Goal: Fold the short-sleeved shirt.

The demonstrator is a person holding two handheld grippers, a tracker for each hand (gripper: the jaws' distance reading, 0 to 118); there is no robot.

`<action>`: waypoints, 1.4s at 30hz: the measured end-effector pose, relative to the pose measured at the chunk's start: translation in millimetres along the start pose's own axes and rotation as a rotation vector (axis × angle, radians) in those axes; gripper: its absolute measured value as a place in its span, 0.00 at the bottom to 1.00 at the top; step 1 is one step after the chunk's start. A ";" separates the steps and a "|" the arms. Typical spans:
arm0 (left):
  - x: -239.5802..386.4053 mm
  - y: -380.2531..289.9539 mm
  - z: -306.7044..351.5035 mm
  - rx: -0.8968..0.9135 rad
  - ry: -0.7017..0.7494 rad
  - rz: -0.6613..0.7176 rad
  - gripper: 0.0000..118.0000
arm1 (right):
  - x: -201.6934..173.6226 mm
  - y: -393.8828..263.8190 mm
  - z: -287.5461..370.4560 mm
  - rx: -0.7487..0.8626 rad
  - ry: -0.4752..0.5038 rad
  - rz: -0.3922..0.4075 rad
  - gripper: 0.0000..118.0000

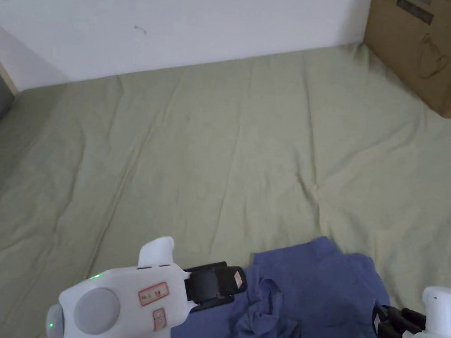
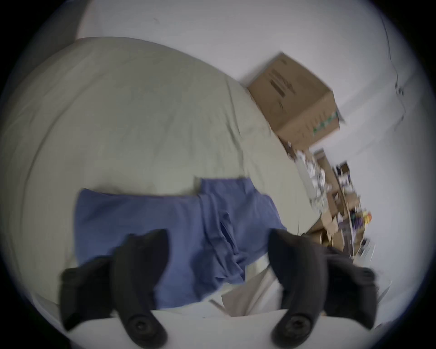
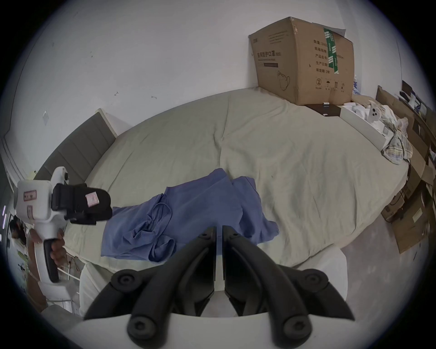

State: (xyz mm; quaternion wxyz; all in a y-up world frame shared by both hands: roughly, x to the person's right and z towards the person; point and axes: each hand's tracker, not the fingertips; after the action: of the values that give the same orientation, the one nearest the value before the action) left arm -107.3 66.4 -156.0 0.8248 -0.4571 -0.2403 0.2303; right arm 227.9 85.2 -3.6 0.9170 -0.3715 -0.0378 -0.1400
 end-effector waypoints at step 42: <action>-197.8 -55.1 26.8 -0.027 -0.279 0.484 0.99 | -119.0 22.9 -36.5 -0.104 0.145 0.333 0.05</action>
State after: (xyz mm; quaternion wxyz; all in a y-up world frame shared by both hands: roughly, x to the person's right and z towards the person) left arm -268.7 -61.1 -132.6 0.6986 -0.4760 -0.2382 0.4782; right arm 119.1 102.8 -65.9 0.9074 -0.4085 0.0980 -0.0145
